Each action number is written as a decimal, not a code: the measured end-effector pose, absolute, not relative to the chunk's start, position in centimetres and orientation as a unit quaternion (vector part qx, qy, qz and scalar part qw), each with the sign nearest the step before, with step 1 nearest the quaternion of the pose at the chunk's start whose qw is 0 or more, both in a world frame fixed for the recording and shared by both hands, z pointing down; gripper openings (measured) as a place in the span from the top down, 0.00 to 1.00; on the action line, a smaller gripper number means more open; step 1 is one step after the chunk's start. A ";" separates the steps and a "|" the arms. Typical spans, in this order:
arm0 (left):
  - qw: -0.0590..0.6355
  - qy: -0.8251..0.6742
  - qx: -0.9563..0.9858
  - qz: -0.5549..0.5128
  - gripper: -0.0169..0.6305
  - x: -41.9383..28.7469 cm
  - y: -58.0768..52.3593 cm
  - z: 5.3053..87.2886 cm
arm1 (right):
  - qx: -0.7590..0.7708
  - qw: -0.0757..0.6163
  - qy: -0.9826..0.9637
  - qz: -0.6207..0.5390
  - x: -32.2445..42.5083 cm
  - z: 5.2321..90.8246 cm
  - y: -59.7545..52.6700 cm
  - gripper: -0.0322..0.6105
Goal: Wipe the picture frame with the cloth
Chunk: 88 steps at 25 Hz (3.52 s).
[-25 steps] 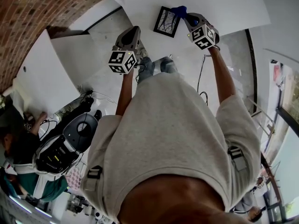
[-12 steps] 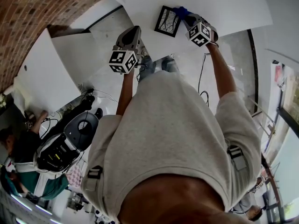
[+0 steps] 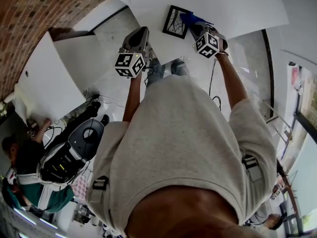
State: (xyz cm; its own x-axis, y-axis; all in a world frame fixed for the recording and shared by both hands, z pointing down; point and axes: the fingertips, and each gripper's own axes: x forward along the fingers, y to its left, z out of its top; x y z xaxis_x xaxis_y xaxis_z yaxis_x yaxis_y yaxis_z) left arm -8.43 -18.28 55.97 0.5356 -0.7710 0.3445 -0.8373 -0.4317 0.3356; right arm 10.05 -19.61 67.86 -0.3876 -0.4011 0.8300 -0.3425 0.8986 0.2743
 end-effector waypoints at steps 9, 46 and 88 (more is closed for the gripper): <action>0.235 -0.473 0.847 0.069 0.95 -8.0 -18.5 55.8 | 0.210 0.500 -0.840 -0.024 9.0 67.8 -16.3 0.85; 0.184 -0.445 0.874 0.057 0.95 -6.4 -19.4 51.5 | 0.329 0.279 -0.889 0.152 3.2 60.3 -12.8 0.85; 0.094 -0.504 0.859 0.015 0.95 -12.6 -24.4 43.1 | 0.517 0.107 -0.846 0.076 12.1 45.0 -24.3 0.85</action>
State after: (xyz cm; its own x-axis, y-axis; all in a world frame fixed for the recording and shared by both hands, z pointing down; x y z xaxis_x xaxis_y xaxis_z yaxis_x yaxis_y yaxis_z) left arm -12.63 -24.37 43.05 0.4920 -0.8622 0.1205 -0.8680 -0.4749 0.1452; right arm 12.10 -24.27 45.05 -0.4431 -0.8579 0.2601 -0.8906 0.4545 -0.0182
